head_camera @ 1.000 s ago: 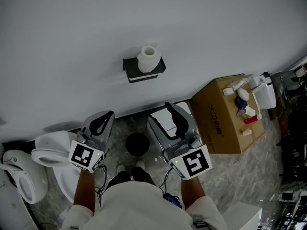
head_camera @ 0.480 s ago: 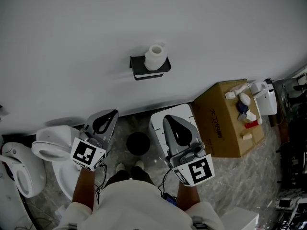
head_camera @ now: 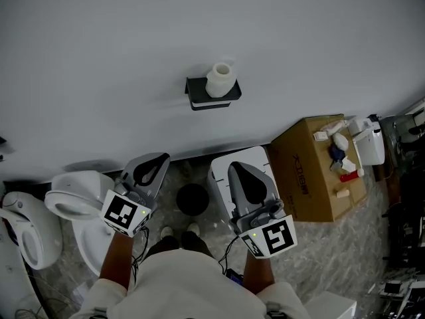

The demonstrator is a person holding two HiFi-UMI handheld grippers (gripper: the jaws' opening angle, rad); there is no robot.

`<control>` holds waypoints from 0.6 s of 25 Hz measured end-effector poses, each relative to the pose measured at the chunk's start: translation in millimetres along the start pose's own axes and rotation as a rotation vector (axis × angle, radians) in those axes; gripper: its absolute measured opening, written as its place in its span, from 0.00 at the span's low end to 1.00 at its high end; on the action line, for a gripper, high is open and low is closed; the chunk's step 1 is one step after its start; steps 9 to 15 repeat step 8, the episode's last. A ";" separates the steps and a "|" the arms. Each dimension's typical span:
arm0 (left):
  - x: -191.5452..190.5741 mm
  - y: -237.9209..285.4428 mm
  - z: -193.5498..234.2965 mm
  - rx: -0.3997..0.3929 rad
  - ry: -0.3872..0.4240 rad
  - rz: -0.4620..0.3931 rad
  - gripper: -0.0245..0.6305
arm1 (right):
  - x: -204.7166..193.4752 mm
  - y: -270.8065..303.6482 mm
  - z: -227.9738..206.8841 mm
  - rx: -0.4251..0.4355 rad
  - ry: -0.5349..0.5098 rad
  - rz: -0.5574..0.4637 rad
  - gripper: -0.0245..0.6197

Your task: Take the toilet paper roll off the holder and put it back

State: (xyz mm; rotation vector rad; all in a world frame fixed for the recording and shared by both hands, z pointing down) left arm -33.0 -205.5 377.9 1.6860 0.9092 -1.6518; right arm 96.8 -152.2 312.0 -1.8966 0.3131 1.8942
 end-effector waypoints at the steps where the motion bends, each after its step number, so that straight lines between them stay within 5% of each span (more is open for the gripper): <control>1: -0.1 -0.7 0.4 0.002 -0.001 0.001 0.04 | -0.9 -0.8 -1.2 -0.005 0.003 0.003 0.05; 15: -0.8 1.2 -10.9 -0.028 0.006 0.003 0.04 | 1.7 -0.1 -9.7 -0.034 0.003 -0.017 0.05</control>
Point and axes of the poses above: the fingertips, and each gripper's own axes: y forward along the fingers, z to its left, x out of its top, the point moved 1 cm from there along -y, backward along the fingers, and after that the axes turned 6 degrees about -z, right-handed, at the moved point
